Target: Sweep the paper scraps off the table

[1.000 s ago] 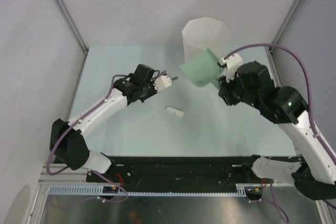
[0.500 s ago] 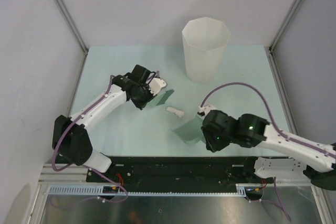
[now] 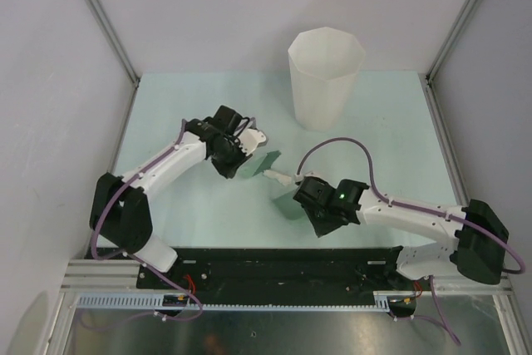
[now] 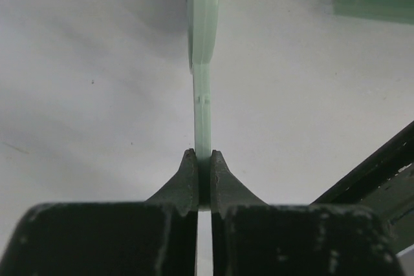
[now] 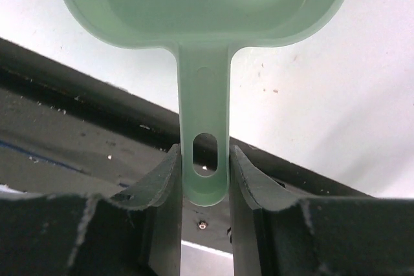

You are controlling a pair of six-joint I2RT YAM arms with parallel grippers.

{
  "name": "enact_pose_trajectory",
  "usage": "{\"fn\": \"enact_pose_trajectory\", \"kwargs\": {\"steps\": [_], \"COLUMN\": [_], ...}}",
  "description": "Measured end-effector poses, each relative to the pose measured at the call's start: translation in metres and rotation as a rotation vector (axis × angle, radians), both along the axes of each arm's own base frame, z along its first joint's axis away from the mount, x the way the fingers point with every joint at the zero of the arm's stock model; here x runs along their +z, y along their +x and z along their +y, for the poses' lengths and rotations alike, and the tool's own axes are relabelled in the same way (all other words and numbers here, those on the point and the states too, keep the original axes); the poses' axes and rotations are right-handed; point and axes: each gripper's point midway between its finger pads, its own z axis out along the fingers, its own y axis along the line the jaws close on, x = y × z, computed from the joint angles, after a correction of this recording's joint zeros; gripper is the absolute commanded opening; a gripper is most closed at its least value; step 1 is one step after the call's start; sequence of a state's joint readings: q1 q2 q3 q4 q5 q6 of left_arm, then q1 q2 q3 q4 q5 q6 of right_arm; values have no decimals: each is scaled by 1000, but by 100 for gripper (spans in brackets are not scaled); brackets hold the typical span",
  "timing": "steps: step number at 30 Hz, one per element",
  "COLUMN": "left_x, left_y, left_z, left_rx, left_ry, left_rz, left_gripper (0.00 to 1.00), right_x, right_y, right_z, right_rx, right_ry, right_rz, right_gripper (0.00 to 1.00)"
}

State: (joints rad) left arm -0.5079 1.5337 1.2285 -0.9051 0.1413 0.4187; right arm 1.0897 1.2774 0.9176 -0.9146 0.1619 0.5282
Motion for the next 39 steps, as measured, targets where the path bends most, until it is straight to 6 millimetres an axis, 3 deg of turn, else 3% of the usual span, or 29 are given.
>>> {"fn": "enact_pose_trajectory", "kwargs": {"steps": [8,10,14,16,19,27,30,31,35,39], "left_x": [-5,-3,9,21,37,63,72,75,77,65], "left_y": [-9,-22,-76,-86,-81,-40,-27,-17,5,8], "left_z": [-20,-33,-61,-62,-44,1,22,38,85,104], "left_rx": [-67,-141,-360,-389,-342,-142,-58,7,184,252], "left_ry": [-69,-89,-148,-171,-153,-44,-20,-10,14,23], "left_rz": [54,55,77,63,6,-145,-186,-202,-228,-216], "left_gripper": [0,0,0,0,0,0,0,0,0,0], "right_x": [-17,-21,-26,-24,-16,-11,-1,4,41,101], "right_y": [12,15,23,24,26,26,23,22,25,38], "right_z": [5,5,1,1,0,0,4,5,17,37], "right_rx": [24,26,16,14,9,23,49,57,86,108], "right_ry": [11,17,25,35,63,80,110,118,160,239], "right_rz": [-36,-44,-57,-66,-89,-127,-154,-166,-225,-316], "right_gripper": [0,0,0,0,0,0,0,0,0,0]}}
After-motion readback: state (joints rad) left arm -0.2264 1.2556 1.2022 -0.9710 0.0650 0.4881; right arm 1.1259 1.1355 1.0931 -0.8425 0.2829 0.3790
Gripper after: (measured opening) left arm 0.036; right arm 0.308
